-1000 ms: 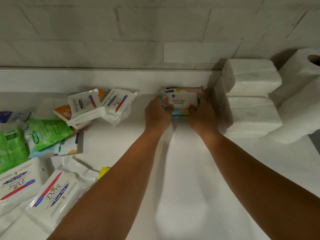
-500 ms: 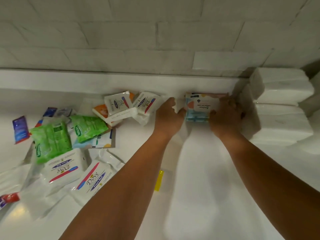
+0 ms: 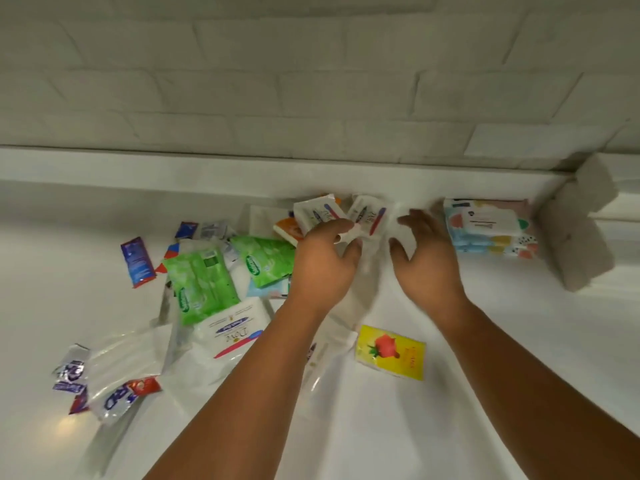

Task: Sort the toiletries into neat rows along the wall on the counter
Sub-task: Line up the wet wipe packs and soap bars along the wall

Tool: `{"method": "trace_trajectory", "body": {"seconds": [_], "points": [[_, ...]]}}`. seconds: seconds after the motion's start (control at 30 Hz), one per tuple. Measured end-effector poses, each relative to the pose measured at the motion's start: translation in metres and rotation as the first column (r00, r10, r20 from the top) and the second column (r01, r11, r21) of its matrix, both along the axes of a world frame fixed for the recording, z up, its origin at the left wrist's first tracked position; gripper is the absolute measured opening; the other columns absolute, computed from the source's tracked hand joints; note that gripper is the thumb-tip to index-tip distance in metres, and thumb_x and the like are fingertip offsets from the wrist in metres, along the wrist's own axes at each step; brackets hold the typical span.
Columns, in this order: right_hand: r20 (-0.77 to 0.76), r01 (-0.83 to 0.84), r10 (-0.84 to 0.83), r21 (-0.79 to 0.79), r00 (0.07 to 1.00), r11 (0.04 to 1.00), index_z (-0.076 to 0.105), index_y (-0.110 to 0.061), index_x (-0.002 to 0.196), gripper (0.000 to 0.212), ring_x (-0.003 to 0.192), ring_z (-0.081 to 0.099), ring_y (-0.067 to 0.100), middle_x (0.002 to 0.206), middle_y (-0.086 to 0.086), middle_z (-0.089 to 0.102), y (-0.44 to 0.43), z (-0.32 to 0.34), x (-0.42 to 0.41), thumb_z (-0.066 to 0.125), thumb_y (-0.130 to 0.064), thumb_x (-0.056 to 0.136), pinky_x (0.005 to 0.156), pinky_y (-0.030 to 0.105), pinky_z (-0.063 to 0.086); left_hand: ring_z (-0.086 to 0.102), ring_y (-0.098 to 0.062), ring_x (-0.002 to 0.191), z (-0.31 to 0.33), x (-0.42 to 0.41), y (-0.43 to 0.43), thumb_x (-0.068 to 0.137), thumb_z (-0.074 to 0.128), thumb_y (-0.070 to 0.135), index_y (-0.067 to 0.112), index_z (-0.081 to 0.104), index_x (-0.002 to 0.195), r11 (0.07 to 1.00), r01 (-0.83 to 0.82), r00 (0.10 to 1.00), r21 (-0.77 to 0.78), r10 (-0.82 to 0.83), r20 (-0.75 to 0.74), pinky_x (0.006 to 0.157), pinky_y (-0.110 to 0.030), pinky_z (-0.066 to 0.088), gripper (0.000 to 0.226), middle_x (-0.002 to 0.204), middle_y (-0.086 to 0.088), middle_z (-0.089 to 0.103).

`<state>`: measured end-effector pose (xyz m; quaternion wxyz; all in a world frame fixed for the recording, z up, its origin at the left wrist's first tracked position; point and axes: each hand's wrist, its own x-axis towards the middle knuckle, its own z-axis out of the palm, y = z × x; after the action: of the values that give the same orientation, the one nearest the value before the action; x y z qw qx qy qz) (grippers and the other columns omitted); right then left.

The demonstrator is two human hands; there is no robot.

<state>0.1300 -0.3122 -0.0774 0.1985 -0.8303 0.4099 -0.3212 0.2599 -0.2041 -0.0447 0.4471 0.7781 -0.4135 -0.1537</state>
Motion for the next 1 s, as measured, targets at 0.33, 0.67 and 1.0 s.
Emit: {"method": "trace_trajectory", "body": {"seconds": [0.33,0.67,1.0], "points": [[-0.092,-0.114,0.153,0.336,0.984,0.935,0.063,-0.016,0.121,0.040,0.107,0.062,0.019,0.120,0.004,0.064,0.092,-0.010,0.082,0.073,-0.023,0.082,0.093,0.029,0.049,0.057,-0.029,0.114,-0.026,0.088,0.083,0.085,0.071,0.012,0.010,0.067,0.122,0.983,-0.106,0.971,0.149,0.070,0.227,0.101,-0.034,0.044,0.037,0.121,-0.013,0.062],[-0.163,-0.049,0.126,0.413,0.979,0.910,0.053,-0.017,0.135,0.073,0.108,0.056,0.018,0.125,0.004,0.054,0.123,-0.018,0.119,0.085,-0.030,0.070,0.097,0.025,0.042,0.054,-0.019,0.108,-0.043,0.116,0.109,0.088,0.069,0.005,0.012,0.044,0.142,0.972,-0.075,0.997,0.224,0.069,0.034,0.088,-0.018,0.035,0.060,0.135,-0.012,0.048],[-0.102,0.022,0.014,0.344,0.995,0.939,0.056,-0.020,0.095,0.031,0.100,0.057,0.018,0.118,0.000,0.050,0.150,-0.010,0.133,0.079,-0.016,0.075,0.088,0.023,0.046,0.062,-0.021,0.107,-0.036,0.130,0.116,0.077,0.083,0.012,0.028,0.046,0.140,0.992,-0.103,0.972,0.077,0.117,-0.205,0.094,-0.037,0.053,0.075,0.125,0.000,0.057]]}}
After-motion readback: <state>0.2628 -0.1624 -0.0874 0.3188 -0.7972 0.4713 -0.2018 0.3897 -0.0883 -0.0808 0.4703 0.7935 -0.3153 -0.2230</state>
